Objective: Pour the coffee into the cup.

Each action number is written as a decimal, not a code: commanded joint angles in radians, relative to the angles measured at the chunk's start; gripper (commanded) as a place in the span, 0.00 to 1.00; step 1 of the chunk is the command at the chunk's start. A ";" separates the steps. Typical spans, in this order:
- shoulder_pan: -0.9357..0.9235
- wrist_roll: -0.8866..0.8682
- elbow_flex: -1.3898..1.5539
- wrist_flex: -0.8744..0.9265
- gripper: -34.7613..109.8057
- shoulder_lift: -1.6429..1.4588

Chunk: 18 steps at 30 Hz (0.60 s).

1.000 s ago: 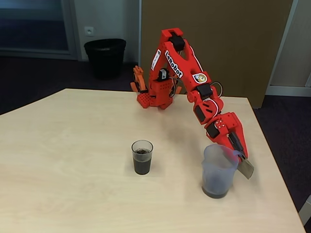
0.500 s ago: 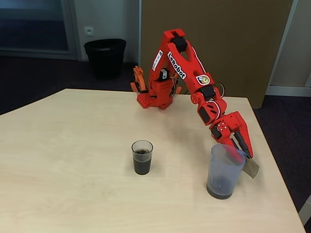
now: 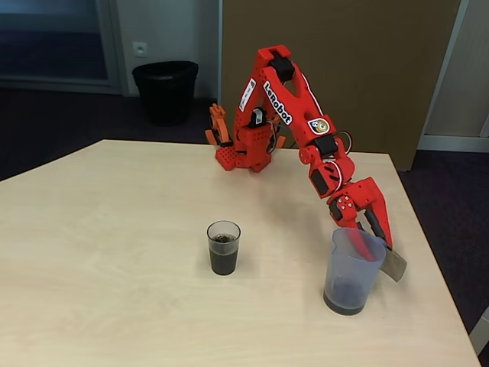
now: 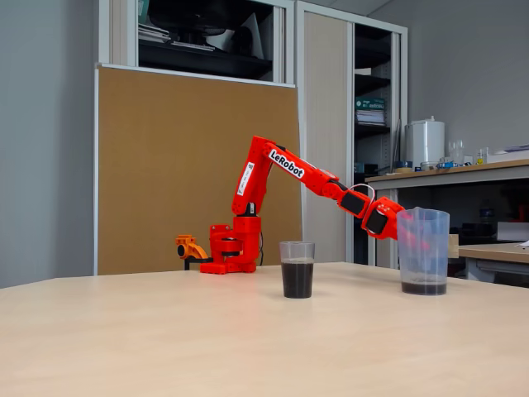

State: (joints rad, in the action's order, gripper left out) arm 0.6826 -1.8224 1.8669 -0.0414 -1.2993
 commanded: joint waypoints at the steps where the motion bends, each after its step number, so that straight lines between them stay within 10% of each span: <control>1: 0.011 -0.012 0.009 -0.006 0.31 -0.015; 18: 0.012 -0.040 0.106 0.051 0.33 -0.100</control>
State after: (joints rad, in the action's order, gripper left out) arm 0.6888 -1.8500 1.9696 -0.0031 -1.3192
